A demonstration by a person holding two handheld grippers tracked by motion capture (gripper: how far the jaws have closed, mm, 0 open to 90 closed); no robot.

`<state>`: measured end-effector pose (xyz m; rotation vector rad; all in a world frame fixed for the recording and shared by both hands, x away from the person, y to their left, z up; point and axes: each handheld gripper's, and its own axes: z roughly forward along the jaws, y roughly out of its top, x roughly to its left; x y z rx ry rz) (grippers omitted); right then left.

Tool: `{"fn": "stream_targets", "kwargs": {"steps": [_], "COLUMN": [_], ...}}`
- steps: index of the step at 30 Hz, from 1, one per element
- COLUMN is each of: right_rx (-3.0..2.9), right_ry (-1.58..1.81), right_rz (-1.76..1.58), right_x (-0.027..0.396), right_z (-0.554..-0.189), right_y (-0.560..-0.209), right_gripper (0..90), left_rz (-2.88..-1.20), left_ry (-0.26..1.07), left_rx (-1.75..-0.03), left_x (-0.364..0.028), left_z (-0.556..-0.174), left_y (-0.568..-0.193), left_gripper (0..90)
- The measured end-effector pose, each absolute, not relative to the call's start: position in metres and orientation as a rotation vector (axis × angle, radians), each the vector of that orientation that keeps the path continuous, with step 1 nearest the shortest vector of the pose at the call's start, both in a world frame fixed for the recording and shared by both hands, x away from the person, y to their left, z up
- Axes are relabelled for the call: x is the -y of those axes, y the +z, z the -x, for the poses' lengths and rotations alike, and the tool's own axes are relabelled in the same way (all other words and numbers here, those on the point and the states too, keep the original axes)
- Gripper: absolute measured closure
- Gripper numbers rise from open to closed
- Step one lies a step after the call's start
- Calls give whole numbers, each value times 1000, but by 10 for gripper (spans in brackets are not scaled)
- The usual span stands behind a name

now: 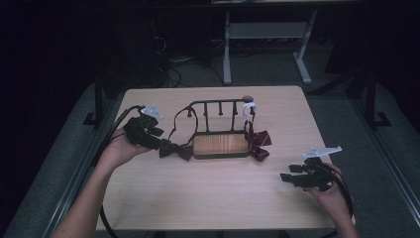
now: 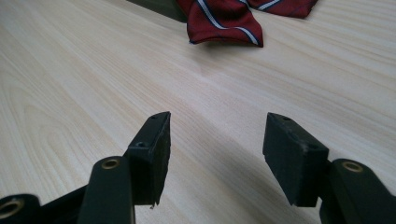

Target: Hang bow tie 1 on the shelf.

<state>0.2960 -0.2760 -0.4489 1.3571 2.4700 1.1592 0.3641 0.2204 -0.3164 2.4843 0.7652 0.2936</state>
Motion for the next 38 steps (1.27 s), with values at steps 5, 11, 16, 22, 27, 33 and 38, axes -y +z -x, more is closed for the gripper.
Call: {"fn": "stream_targets", "kwargs": {"steps": [5, 11, 16, 22, 27, 33, 38], "right_rx": [-2471, -2469, -2469, -2469, -2469, -2468, -2465], "right_ry": [1159, 1159, 1162, 1161, 1162, 1161, 1161], "right_rz": [-1357, -1364, -1357, -1358, -1357, -1344, -1348], "right_x": [276, 276, 276, 276, 276, 276, 275], "right_z": [-296, -296, -296, -296, -296, -296, -296], "right_y": [-449, -448, -449, -449, -449, -449, -448], "right_gripper": [414, 414, 414, 414, 414, 414, 414], "left_rz": [-2481, -2475, -2471, -2464, -2459, -2449, -2432], "left_ry": [287, 287, 292, 284, 281, 279, 278], "left_rx": [-762, -762, -761, -772, -778, -787, -798], "left_x": [-221, -222, -225, -229, -232, -236, -239], "left_z": [-361, -355, -350, -345, -341, -335, -329], "left_y": [-319, -326, -333, -341, -348, -355, -362], "left_gripper": [448, 418, 405, 398, 394, 388, 380]}}
